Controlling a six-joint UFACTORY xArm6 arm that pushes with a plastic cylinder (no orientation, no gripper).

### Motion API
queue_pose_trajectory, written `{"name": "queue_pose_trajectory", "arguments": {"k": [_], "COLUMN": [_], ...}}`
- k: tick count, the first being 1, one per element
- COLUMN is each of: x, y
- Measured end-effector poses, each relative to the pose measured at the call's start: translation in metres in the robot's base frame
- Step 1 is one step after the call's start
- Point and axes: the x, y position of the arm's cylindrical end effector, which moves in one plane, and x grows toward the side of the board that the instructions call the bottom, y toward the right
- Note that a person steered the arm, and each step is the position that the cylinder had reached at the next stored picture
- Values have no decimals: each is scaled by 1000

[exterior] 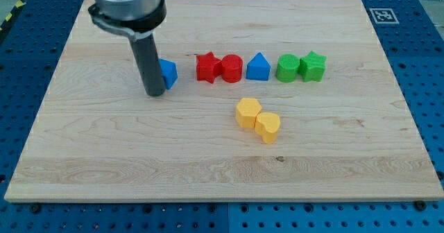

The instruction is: Move the yellow hexagon to the right of the green star

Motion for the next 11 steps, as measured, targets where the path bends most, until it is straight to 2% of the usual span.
{"name": "queue_pose_trajectory", "arguments": {"k": [1, 2, 3, 4, 5, 7, 8, 10, 11], "x": [-17, -1, 40, 51, 51, 61, 79, 59, 70], "y": [0, 12, 46, 98, 158, 167, 185, 305, 311]}}
